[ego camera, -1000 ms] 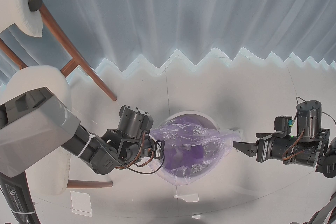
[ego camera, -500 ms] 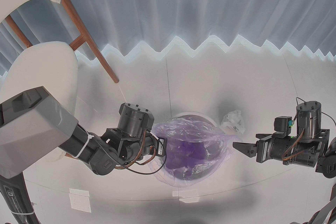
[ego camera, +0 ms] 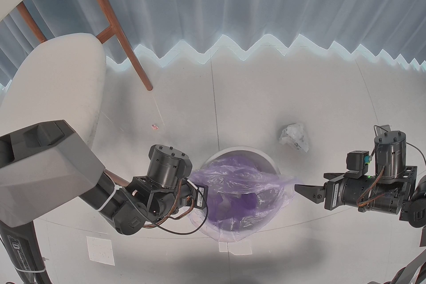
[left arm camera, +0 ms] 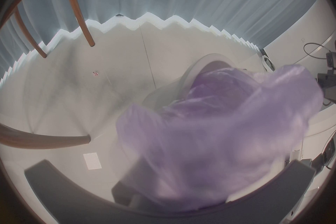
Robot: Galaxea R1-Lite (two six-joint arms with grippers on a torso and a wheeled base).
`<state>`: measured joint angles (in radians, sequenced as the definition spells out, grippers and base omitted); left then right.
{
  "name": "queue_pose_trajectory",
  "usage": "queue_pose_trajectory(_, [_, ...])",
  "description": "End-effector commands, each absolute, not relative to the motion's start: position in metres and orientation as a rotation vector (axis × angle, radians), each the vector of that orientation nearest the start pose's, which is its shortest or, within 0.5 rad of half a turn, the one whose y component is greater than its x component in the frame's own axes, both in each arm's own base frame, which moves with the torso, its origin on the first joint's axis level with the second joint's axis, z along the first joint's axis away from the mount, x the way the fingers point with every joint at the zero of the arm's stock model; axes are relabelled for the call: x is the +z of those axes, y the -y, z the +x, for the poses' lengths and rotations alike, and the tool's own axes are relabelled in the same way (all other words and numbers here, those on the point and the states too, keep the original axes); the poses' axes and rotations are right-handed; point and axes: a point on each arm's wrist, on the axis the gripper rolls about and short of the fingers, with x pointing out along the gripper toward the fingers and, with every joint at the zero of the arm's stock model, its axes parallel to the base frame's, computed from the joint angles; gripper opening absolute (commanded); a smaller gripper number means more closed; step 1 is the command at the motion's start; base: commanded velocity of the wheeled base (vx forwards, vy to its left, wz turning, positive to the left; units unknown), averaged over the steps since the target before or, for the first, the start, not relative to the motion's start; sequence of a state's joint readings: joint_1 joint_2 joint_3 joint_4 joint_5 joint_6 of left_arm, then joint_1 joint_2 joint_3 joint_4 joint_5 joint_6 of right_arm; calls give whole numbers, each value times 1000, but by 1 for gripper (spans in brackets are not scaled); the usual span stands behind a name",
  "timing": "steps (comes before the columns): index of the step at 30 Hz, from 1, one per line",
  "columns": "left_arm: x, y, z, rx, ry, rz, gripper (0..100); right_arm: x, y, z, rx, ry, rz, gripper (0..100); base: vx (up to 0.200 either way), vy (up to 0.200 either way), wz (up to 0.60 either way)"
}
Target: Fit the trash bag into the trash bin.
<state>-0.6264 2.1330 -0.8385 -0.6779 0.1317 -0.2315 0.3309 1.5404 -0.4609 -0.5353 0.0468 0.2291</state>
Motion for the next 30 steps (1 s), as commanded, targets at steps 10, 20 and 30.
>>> queue_pose_trajectory(10, [40, 210, 299, -413, -602, 5, 0, 127, -74, 213, 303, -586, 143, 100, 0, 0, 0])
queue_pose_trajectory(20, [33, 207, 295, -371, -600, 14, 100, 125, -74, 212, 302, -595, 140, 100, 0, 0, 0])
queue_pose_trajectory(30, [69, 201, 280, -407, -459, -33, 100, 119, -74, 210, 374, -565, 41, 100, 0, 0, 0])
